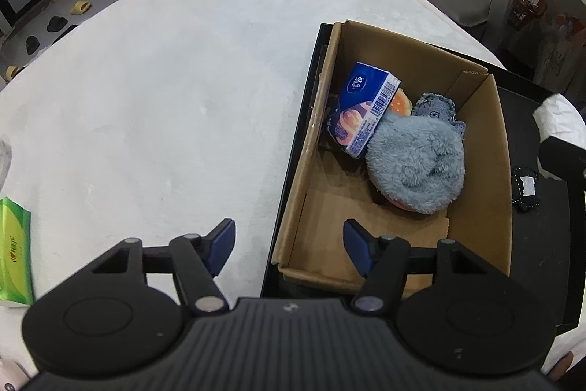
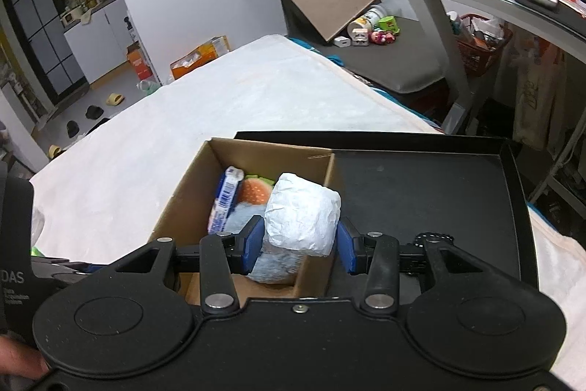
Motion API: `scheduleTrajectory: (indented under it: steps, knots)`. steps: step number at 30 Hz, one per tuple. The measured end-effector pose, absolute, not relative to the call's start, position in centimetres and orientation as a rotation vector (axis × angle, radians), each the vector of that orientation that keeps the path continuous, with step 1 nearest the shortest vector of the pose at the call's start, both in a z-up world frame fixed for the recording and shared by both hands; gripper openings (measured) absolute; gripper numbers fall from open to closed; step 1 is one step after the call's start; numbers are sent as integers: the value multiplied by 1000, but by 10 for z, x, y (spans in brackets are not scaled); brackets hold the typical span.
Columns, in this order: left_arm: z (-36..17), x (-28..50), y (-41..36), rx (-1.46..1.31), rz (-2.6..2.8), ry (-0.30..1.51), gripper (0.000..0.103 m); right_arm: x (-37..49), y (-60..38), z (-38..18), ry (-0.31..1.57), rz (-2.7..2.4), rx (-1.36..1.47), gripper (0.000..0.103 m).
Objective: Organize soft objects
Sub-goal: 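Carry the white bundle into the box and open the right gripper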
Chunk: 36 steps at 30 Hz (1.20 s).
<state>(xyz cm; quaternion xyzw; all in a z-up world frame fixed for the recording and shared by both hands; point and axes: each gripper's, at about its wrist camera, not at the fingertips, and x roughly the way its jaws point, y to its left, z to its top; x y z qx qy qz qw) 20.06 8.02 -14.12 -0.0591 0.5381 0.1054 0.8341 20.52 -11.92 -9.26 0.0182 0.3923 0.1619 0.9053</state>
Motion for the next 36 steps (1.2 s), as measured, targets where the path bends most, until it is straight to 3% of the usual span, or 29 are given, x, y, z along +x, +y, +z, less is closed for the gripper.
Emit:
scheduleTrajectory:
  steps: [3,5,9,28,36]
  knots:
    - [-144,199,82,-133,218,1140,63,205,-110,-91,821,350,28,43]
    - [-146,199,82,-140,214,1141,56,204,-105,-92,828,361,26,43]
    - [-152,200,87,-185,196,1160,33,206,-93,-94,857,397,17,43]
    - [-156,192,98,-240,198,1128,19,221,-42,-111,979,536,-18,43]
    - [-156,191,100,-259,201,1133,18,225,-30,-116,1005,568,-4,43]
